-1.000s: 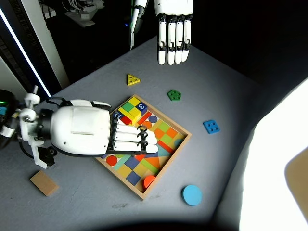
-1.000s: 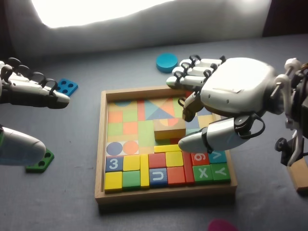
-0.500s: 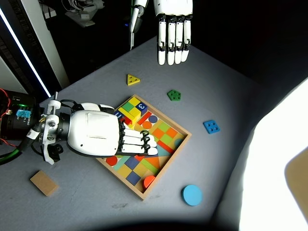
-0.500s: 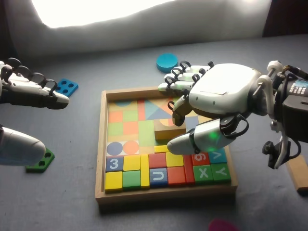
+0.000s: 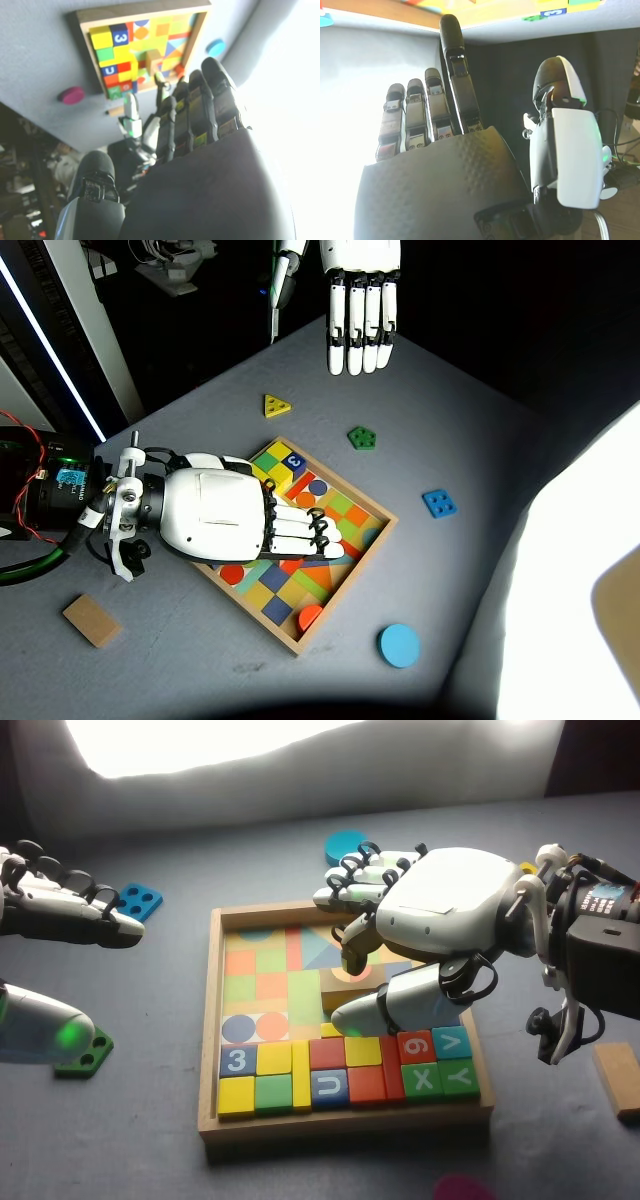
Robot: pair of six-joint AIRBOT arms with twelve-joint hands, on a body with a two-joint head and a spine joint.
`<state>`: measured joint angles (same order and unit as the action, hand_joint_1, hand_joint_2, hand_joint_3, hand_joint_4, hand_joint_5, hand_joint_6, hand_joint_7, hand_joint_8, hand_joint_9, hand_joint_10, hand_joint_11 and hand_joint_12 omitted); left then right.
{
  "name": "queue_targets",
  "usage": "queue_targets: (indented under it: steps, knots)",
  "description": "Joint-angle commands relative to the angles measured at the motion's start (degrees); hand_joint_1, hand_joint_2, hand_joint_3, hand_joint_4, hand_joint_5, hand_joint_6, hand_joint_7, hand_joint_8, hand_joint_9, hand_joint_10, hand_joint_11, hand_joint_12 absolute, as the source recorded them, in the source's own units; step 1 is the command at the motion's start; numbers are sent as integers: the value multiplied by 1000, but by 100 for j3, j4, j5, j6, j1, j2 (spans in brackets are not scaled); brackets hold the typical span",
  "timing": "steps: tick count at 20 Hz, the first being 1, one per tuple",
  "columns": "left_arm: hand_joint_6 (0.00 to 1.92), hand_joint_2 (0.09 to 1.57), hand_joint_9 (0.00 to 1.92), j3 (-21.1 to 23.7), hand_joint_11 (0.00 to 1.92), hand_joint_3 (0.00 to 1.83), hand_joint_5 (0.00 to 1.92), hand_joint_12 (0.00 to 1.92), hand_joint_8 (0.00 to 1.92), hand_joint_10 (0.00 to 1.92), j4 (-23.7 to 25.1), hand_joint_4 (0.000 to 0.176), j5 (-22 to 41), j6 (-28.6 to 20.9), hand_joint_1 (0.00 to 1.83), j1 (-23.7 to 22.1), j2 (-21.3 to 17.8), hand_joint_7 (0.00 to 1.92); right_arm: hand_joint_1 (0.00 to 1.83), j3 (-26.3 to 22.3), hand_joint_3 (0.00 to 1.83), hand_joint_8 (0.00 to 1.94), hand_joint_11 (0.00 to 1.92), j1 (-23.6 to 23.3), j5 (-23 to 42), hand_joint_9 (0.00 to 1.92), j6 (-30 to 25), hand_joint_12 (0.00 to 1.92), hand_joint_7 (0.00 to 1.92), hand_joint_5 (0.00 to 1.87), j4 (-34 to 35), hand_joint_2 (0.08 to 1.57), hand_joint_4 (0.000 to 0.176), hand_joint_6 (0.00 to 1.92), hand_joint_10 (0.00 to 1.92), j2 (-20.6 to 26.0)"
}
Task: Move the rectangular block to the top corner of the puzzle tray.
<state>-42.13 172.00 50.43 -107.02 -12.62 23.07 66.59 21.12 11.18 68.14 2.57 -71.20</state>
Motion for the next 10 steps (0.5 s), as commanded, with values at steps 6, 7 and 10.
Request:
queue_targets:
  steps: [6,7,10]
  knots:
    - [4,1271,146,-31,0,0,128,555,2,2,57,35,-472,-18,19,-82,47,151,0,9,5,9,0,80,671,0,55,0,108,642,14,1124,0,481,0,-27]
    - [3,1271,148,-29,0,0,126,556,0,2,57,31,-472,-18,25,-82,48,146,0,9,6,11,0,96,671,0,56,0,114,655,14,1126,0,487,0,-29]
    - [0,1268,144,-30,0,0,117,563,1,1,57,36,-472,-18,9,-82,56,150,0,10,6,17,0,106,670,0,59,0,134,656,14,1127,0,486,0,-29]
